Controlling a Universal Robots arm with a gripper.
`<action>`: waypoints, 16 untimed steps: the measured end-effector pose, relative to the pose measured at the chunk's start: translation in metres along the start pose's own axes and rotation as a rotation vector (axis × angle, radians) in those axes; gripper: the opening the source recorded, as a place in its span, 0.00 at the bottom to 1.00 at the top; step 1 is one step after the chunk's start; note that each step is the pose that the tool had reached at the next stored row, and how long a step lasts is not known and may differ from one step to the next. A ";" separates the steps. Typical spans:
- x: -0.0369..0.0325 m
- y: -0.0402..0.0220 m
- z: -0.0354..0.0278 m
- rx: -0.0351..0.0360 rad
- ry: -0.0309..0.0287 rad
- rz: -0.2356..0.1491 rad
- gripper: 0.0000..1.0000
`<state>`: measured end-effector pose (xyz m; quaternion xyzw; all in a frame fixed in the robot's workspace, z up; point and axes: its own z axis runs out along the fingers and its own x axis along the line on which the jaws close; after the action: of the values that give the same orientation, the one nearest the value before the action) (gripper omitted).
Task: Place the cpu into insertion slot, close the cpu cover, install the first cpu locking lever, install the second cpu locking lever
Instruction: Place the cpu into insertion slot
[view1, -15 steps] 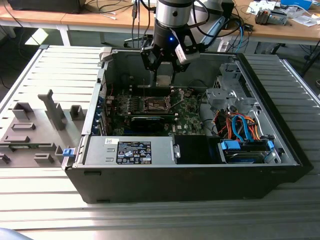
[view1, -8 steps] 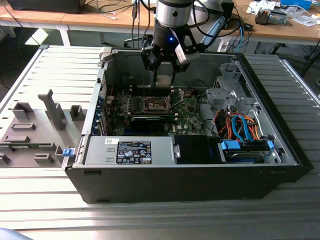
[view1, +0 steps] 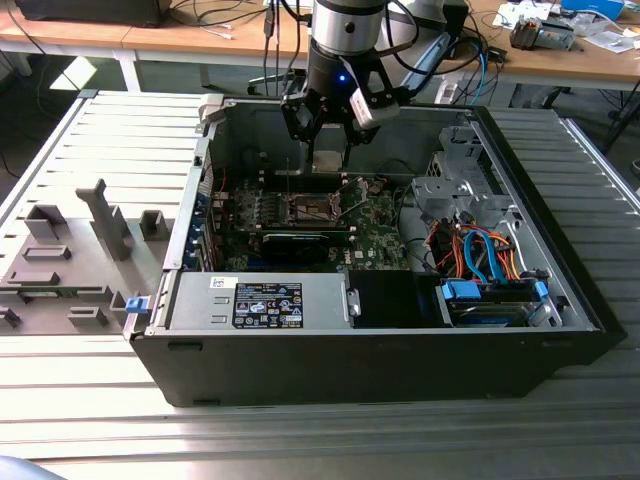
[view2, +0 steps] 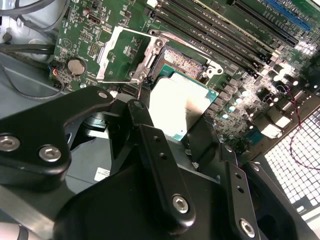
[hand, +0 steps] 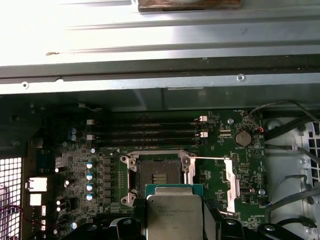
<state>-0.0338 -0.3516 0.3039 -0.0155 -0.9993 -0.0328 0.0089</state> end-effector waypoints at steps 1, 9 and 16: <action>0.0000 0.0000 0.0000 -0.0001 -0.0002 0.003 0.54; 0.0000 0.0000 0.0001 -0.0005 -0.0013 0.019 0.54; 0.0000 0.0000 0.0000 -0.0006 -0.0021 0.032 0.54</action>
<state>-0.0338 -0.3516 0.3039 -0.0314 -0.9989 -0.0329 0.0083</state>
